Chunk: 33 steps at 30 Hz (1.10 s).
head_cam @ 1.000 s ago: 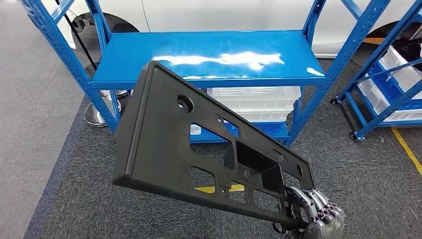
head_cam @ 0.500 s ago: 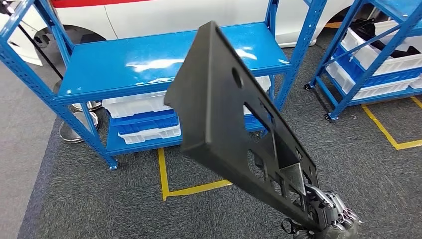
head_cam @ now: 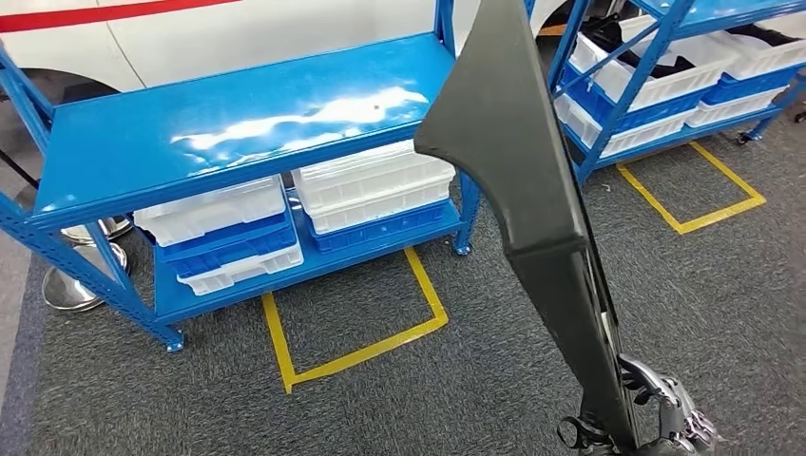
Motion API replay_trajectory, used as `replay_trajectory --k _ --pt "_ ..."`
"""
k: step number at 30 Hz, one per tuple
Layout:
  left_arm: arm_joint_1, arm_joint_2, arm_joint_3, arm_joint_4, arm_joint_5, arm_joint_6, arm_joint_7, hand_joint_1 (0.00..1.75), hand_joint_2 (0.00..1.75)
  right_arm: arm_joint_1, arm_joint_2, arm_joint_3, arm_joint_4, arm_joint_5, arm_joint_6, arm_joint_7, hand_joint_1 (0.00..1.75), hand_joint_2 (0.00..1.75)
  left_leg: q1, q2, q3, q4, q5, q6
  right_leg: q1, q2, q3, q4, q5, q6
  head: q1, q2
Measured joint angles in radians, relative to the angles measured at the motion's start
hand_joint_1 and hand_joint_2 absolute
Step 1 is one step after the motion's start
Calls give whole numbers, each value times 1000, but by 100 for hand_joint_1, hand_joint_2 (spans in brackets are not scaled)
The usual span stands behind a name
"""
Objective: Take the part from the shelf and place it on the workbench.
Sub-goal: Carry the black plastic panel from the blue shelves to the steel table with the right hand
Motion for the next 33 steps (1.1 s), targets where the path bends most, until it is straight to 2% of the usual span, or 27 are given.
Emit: replay_trajectory --k 1,2,4,5,7,9,10,11,12,13,14,15,17,18,19,20,21,22,24,25,26,27,28,29,31,32,33 --pt "0 0 0 0 0 0 0 0 175 0 3 -2 -4 -2 0 0 175 175 -2 8 2 2 -3 -5 3 -14 26 -49 11 -5 0 0" --pt "-1 -1 0 0 0 0 1 0 175 1 5 -3 -7 -5 0 0 175 175 -5 15 3 4 -5 -10 7 -22 36 -73 13 -11 -1 0" --pt "-3 -1 0 0 0 0 2 0 175 7 10 -5 -8 -14 0 0 175 175 -7 31 7 3 -5 -19 10 -6 33 -77 14 -22 -1 0" --pt "-5 -1 0 0 0 0 3 0 175 9 12 -6 -9 -20 0 0 175 175 -5 27 7 6 -10 -25 9 3 31 -79 16 -28 -1 0" --pt "-5 -2 0 0 0 0 4 0 175 12 16 -8 -11 -36 -1 0 175 175 -2 -12 -11 52 -48 -34 3 21 29 -84 23 -41 -1 0" --pt "-3 -2 1 0 0 2 6 0 175 13 21 -10 -12 -49 -1 0 175 175 0 -57 -67 175 -118 -39 2 41 25 -85 27 -48 -1 0" --pt "-1 -2 1 0 0 3 6 0 175 14 22 -12 -12 -52 -1 0 175 175 0 -64 -96 240 -144 -39 3 53 23 -85 28 -50 -1 0" --pt "1 -2 1 0 0 4 6 0 175 16 23 -13 -12 -54 -1 0 175 175 0 -67 -115 280 -150 -38 5 66 23 -84 29 -51 -1 0" --pt "2 -2 1 0 0 4 6 0 175 18 23 -14 -12 -54 -1 0 175 175 -1 -68 -117 282 -135 -35 7 80 23 -83 29 -51 -1 0" --pt "3 -2 1 0 0 5 6 0 175 19 23 -15 -11 -54 -1 0 175 175 -1 -72 -100 244 -103 -31 8 93 24 -81 29 -51 -1 0" --pt "3 -2 1 0 0 5 6 0 175 19 23 -16 -11 -53 -1 0 175 175 -2 -86 -71 177 -61 -25 8 106 25 -80 29 -51 -1 0" --pt "3 -2 1 0 0 5 7 0 175 19 23 -17 -11 -51 -1 0 175 175 -2 -112 -41 110 -30 -18 8 117 25 -79 30 -50 -1 0" --pt "2 -1 1 0 0 6 8 0 175 20 23 -17 -11 -45 -1 0 175 175 -4 -158 -6 20 -4 -7 5 138 18 -76 33 -41 -1 0" --pt "0 -1 1 0 0 5 10 0 175 20 24 -17 -11 -42 -1 0 175 175 -5 -166 -3 10 -7 -4 1 148 13 -76 36 -34 -1 0" --pt "-1 -2 1 0 0 4 13 0 175 21 25 -18 -11 -38 -1 0 175 175 -7 -159 -2 2 -4 -3 0 161 8 -77 41 -26 -2 0" --pt "-2 -2 1 0 0 3 15 0 175 22 25 -18 -11 -36 -1 0 175 175 -5 -147 1 -3 0 0 -1 162 5 -75 42 -19 -2 0" --pt "-2 -3 1 0 0 2 16 0 175 22 25 -19 -11 -35 -1 0 175 175 -3 -134 4 -10 5 5 1 148 -1 -65 35 -15 -1 0" --pt "-2 -3 1 0 -1 2 17 0 175 21 25 -19 -11 -34 -1 0 175 175 0 -120 6 -18 10 10 4 124 -14 -38 17 -11 0 0" --pt "-1 -5 2 0 -1 1 18 0 175 20 25 -20 -11 -33 -1 0 175 175 1 -90 7 -23 13 16 6 68 -68 74 -48 -5 2 0" --pt "0 -6 2 0 -1 0 18 0 175 20 25 -20 -10 -33 -1 0 175 175 0 -75 6 -22 13 16 4 57 -99 138 -77 -2 3 0" --pt "0 -6 2 0 -1 0 18 0 175 20 25 -20 -9 -32 -1 0 175 175 0 -60 5 -21 12 15 1 52 -119 183 -91 1 3 0" --pt "0 -6 2 0 -1 0 17 0 175 21 25 -21 -8 -33 -1 0 175 175 -1 -45 4 -20 10 14 -1 48 -121 192 -86 3 3 0" --pt "0 -7 2 0 -1 0 17 0 175 21 25 -21 -7 -33 -1 0 175 175 -1 -32 5 -19 8 12 -3 44 -102 161 -63 5 3 0" --pt "-2 -8 2 0 -1 0 17 0 175 21 25 -21 -6 -33 -1 0 175 175 -1 -21 7 -17 6 9 -4 33 -64 95 -29 4 3 0" --pt "-4 -10 2 0 -1 0 17 0 175 21 25 -22 -6 -34 -1 0 175 175 -4 -3 10 -12 -2 1 1 -1 9 -36 12 -4 3 0" --pt "-6 -11 2 0 -1 0 17 0 175 21 25 -22 -6 -34 -1 0 175 175 -6 3 12 -10 -5 -5 5 -11 28 -72 19 -9 2 0" --pt "-7 -12 2 0 -1 0 17 0 175 21 25 -22 -6 -34 -1 0 175 175 -8 10 13 -10 -6 -10 8 -13 31 -82 16 -14 2 0"
